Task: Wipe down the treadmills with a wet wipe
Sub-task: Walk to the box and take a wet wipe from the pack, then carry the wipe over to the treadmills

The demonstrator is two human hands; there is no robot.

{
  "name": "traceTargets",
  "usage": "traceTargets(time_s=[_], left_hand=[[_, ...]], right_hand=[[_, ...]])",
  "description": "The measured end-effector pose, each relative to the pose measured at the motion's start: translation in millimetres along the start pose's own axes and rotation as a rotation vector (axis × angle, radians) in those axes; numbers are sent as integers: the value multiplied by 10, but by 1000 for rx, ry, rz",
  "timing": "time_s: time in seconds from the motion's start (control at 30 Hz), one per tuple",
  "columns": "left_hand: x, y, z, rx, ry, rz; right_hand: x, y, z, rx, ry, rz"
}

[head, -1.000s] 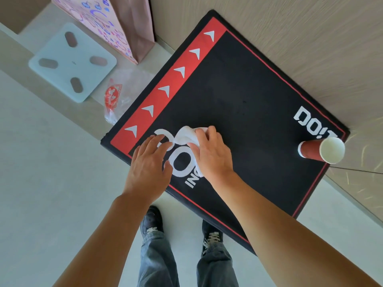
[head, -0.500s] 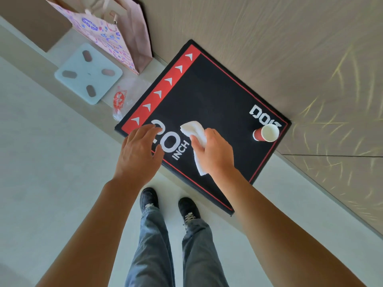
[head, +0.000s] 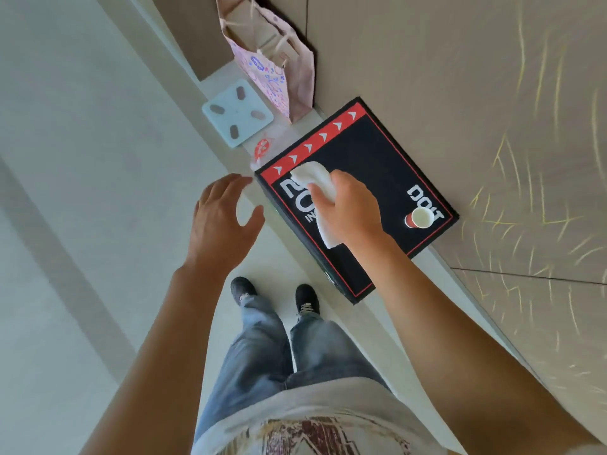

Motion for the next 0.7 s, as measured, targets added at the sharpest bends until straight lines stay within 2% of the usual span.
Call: traceTargets(time_s=[0.2,0.43,0.7], left_hand=[[-988,-732,-389,-149,40,141],[-1911,-1735,-1042,-329,53,365],[-2633,-3394,-1854,-537,49,544]], right_hand=[[-120,-238,-927,-147,86,-96],[146,-771,-2371,-451,135,-185],[782,-2251,-3601,-687,111,-335]])
Point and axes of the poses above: each hand's wrist, its own y-axis towards the middle knuckle, its own x-axis out of the palm, z = x × y, the point moved 9 cm from there along y, towards the middle knuckle, and after that the axes turned 8 degrees about z, right-handed, at the moved point
